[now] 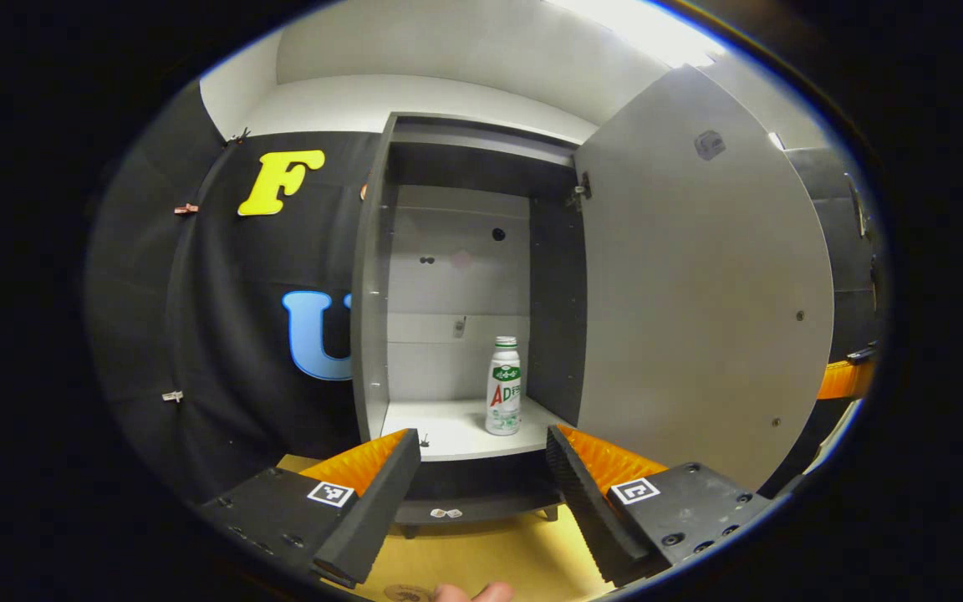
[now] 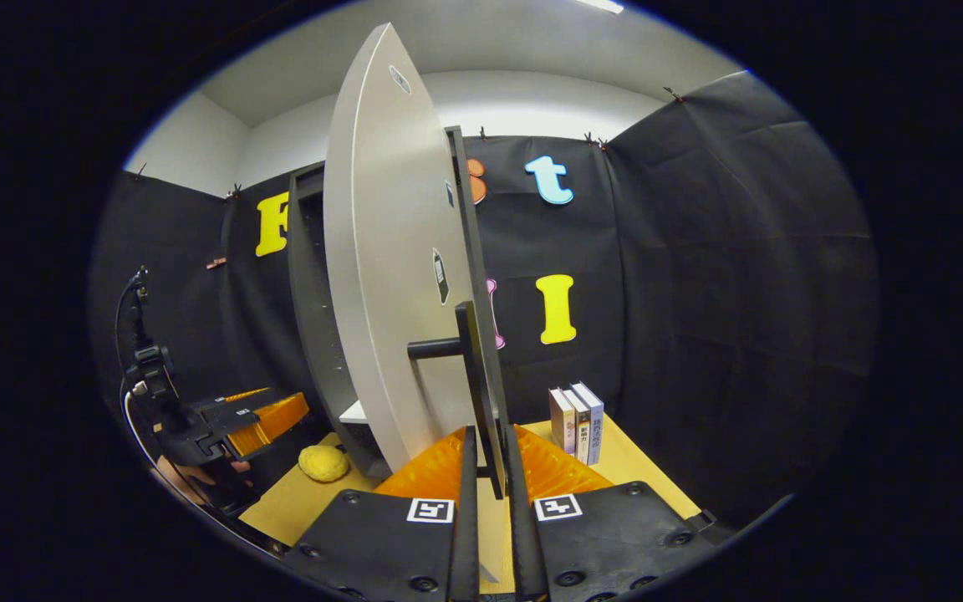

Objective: Open the cabinet door with the right hand, grasp the bottle in the cabinet with the left hand and place it on the coaster, then close the cabinet door with the right hand.

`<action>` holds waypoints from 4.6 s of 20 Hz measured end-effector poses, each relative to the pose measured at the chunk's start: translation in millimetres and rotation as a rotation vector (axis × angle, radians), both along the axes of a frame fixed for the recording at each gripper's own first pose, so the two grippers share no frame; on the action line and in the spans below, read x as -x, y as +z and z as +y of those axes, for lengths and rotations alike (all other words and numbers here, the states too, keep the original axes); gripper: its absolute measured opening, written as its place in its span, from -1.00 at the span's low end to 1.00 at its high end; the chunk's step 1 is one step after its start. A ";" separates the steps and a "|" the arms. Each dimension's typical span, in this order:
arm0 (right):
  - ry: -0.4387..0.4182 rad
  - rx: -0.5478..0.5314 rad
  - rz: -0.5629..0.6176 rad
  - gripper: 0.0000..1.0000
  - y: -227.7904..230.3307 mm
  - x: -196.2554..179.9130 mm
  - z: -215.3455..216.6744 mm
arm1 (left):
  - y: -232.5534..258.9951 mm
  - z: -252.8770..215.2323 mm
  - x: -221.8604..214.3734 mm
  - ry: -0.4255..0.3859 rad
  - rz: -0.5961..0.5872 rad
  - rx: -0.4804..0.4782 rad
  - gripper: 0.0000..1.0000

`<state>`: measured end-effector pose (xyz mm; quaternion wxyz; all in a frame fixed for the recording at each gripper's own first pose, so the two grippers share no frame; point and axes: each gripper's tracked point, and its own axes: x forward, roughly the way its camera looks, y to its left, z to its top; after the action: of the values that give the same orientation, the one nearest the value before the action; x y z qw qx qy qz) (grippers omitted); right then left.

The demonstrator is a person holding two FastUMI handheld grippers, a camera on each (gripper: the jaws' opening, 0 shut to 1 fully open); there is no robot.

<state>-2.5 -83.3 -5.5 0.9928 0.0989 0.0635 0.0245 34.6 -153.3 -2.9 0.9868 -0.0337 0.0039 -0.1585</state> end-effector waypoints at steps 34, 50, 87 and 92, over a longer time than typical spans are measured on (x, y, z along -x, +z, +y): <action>-0.209 0.069 -0.042 0.89 -12.7 5.3 -120.9 | -62.3 -119.8 -328.4 0.181 0.098 -0.043 0.92; -0.185 0.087 -0.061 0.89 -1.8 1.3 -109.6 | -20.7 -88.1 -257.6 0.148 0.037 -0.055 0.52; -0.311 0.203 -0.126 0.86 41.1 3.2 -78.3 | -334.1 96.1 9.3 0.212 0.091 -0.086 0.53; -0.329 0.213 -0.116 0.85 46.4 3.1 -78.8 | -367.9 102.6 7.8 0.193 0.089 -0.069 0.53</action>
<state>-5.6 -162.1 40.9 0.9902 0.0007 -0.0086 -0.1391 26.8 -50.7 -370.8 0.9969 -0.0068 0.0500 -0.0610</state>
